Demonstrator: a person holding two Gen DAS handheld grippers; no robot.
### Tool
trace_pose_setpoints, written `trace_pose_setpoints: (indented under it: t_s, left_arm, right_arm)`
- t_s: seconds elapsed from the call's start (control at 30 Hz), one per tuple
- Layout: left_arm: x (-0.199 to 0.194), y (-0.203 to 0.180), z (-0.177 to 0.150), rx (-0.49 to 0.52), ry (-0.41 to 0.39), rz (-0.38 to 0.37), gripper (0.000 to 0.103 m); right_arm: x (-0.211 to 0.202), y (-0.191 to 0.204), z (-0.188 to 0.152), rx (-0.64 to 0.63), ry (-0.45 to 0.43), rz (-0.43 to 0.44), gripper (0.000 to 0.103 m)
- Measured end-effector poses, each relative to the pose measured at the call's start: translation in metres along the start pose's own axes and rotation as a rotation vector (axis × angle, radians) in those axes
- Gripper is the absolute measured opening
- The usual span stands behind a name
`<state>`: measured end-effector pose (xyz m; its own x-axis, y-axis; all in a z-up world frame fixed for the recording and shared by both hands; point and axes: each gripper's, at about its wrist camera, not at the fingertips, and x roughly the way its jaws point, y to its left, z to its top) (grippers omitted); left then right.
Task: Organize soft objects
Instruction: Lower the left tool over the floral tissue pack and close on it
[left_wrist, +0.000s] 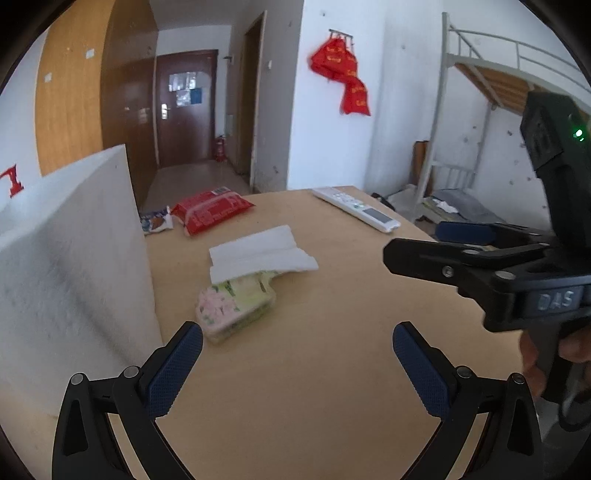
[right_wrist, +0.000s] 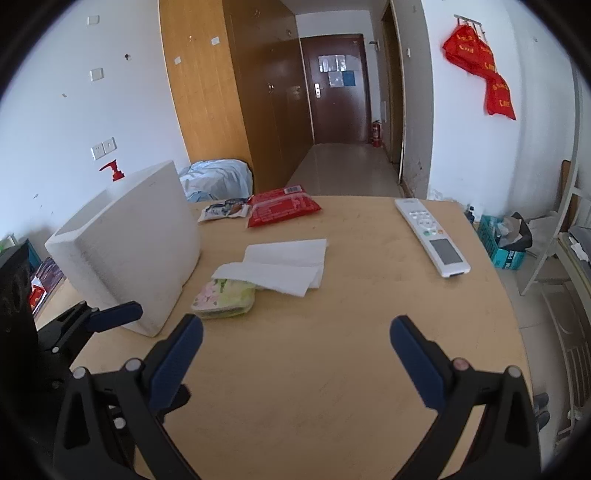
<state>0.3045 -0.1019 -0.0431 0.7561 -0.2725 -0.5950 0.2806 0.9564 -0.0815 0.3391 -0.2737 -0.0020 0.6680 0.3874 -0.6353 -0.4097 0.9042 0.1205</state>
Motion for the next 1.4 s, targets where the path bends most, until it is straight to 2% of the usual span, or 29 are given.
trace_pose_setpoints:
  t_s: [0.13, 0.3, 0.5, 0.6, 0.77, 0.87, 1.0, 1.27, 1.4]
  left_arm:
    - [0.017, 0.003, 0.009, -0.017, 0.022, 0.007, 0.103]
    - [0.04, 0.005, 0.016, -0.006, 0.054, 0.063, 0.099]
    - [0.066, 0.011, 0.017, -0.036, 0.099, 0.105, 0.09]
    - [0.068, 0.021, 0.012, -0.071, 0.118, 0.128, 0.089]
    - [0.059, 0.037, 0.007, -0.125, 0.102, 0.175, 0.088]
    - [0.06, 0.034, 0.006, -0.11, 0.114, 0.148, 0.088]
    - [0.063, 0.021, 0.011, -0.056, 0.088, 0.121, 0.088]
    - [0.086, 0.026, 0.018, -0.066, 0.131, 0.152, 0.088]
    - [0.094, 0.034, 0.017, -0.093, 0.153, 0.152, 0.082]
  right_arm:
    - [0.009, -0.005, 0.014, -0.014, 0.018, -0.004, 0.102]
    - [0.02, -0.01, 0.025, -0.032, 0.032, 0.02, 0.102]
    - [0.034, -0.022, 0.026, 0.012, 0.046, 0.062, 0.102]
    - [0.04, -0.021, 0.024, 0.004, 0.057, 0.064, 0.102]
    - [0.037, -0.02, 0.024, 0.0, 0.044, 0.065, 0.102]
    - [0.036, -0.02, 0.025, -0.004, 0.041, 0.069, 0.102]
    - [0.034, -0.02, 0.026, -0.009, 0.031, 0.068, 0.102]
    - [0.037, -0.015, 0.026, -0.019, 0.033, 0.068, 0.102]
    - [0.04, -0.018, 0.024, -0.005, 0.035, 0.07, 0.102]
